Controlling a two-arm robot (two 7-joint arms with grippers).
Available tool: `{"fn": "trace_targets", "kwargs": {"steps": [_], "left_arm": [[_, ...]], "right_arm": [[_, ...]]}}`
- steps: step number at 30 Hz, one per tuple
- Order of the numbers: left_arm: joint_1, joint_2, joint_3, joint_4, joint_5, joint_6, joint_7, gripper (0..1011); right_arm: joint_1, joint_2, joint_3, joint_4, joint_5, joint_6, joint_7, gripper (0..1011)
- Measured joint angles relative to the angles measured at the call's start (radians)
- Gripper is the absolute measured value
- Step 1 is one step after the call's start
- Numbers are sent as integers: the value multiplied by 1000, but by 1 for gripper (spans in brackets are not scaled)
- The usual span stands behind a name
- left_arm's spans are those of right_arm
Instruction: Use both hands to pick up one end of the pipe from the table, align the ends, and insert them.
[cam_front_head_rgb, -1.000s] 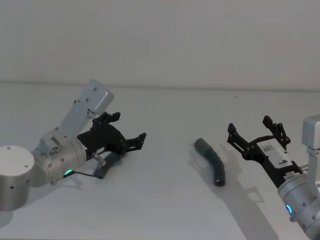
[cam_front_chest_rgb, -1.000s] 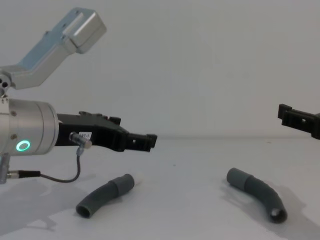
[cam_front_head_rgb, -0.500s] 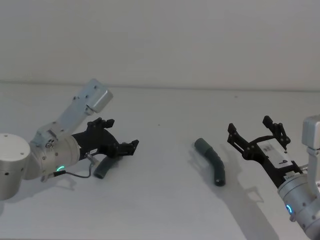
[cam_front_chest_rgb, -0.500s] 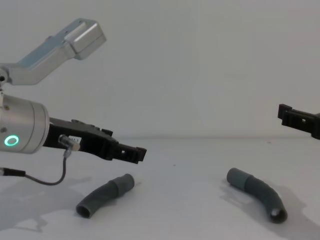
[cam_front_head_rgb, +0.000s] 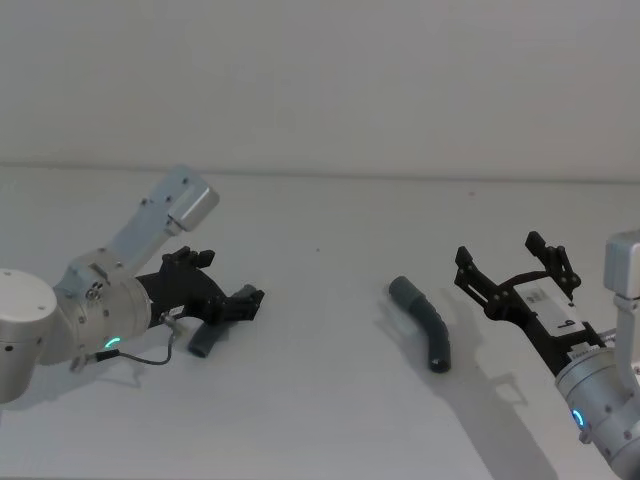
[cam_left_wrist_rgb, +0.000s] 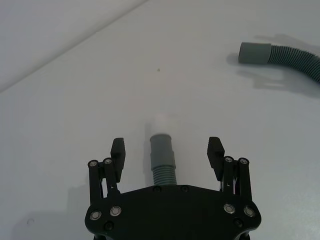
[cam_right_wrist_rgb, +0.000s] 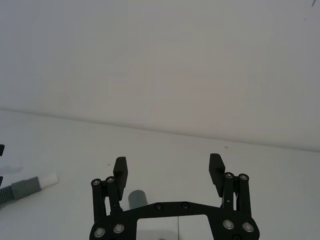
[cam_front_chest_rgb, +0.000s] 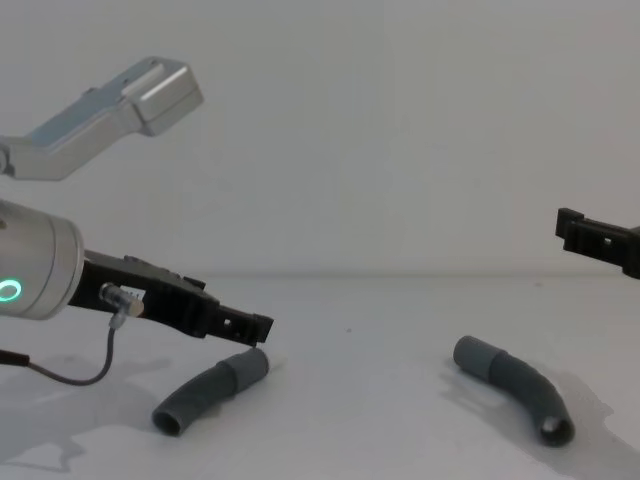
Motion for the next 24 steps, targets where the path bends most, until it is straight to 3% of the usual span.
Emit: {"fn": "trace_targets", "kwargs": {"steps": [24], "left_arm": [[-21, -19, 4, 79, 19, 45, -21, 1001]], "right_arm": [[0, 0, 0, 0, 0, 0, 0, 1001]]}}
